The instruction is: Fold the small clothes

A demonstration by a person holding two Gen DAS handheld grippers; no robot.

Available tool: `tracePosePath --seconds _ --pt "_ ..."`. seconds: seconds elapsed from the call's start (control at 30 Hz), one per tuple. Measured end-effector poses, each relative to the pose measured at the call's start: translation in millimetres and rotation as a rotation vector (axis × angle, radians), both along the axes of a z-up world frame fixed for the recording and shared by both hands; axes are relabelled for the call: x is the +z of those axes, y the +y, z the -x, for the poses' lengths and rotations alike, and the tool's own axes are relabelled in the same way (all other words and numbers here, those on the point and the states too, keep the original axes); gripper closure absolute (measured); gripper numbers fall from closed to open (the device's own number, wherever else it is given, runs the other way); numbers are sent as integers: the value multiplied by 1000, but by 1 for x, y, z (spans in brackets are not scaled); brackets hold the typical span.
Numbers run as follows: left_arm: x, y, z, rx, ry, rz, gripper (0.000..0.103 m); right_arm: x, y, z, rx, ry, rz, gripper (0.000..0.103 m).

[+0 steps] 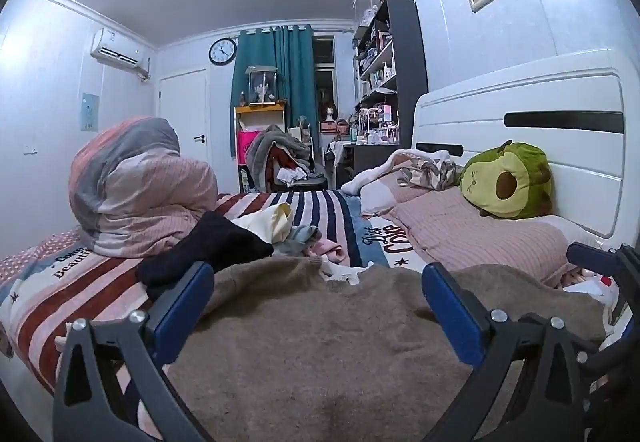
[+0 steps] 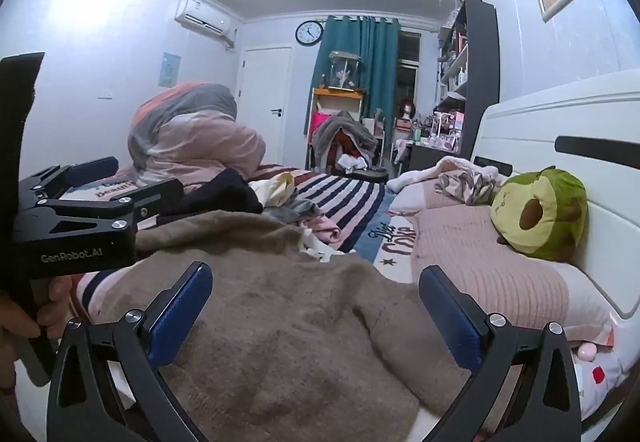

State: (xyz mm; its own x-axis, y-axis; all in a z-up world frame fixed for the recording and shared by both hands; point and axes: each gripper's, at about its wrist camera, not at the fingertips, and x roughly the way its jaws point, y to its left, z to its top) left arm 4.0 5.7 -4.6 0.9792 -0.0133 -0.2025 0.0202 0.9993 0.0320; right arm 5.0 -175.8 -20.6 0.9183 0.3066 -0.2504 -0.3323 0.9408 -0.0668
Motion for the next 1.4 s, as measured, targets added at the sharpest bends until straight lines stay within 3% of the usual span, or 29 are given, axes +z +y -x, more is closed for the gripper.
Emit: tracePosePath --seconds 1.4 --pt "-7 2 -4 -5 19 7 1 -10 -6 -9 -18 35 -14 0"
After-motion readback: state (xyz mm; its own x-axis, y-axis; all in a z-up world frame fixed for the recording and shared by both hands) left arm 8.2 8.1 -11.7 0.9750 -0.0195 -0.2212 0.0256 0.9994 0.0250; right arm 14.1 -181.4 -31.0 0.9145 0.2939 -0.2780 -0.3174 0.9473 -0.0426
